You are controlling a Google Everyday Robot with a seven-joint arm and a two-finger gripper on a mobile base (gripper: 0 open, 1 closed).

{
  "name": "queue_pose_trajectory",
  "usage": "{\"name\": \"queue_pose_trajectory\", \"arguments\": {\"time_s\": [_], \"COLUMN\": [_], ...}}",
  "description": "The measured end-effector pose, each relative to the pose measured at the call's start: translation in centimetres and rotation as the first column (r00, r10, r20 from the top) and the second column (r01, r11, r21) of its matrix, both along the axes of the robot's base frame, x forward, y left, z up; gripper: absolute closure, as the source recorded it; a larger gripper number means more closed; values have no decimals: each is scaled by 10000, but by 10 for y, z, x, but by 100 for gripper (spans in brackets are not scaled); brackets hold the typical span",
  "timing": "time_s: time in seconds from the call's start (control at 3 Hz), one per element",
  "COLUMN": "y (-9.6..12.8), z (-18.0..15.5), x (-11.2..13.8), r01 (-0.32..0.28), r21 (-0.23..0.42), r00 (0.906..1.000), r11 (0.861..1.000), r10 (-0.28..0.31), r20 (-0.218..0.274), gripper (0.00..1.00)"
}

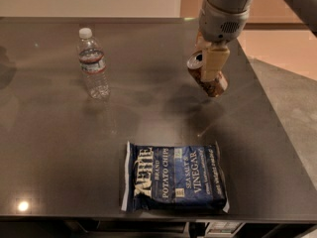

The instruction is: Knock orange can over

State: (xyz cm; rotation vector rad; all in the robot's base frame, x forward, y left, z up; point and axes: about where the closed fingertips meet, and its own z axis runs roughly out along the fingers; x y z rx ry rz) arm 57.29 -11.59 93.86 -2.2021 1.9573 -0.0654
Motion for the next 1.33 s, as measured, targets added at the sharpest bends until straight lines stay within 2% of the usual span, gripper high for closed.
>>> {"name": "queue_pose_trajectory", "arguments": {"time_s": [0.33, 0.67, 1.33], "y": [3, 6, 12], "z": [-16, -29, -44], "x": [-6, -9, -12], "r01": [-762, -1270, -1866], "r21": [-668, -1145, -1625], "r00": [9970, 9915, 9819], "r11": [9949, 9853, 9689], "r10": [749, 1230, 1781], "r20": [-214, -415, -651], "gripper": [82, 59, 13]}}
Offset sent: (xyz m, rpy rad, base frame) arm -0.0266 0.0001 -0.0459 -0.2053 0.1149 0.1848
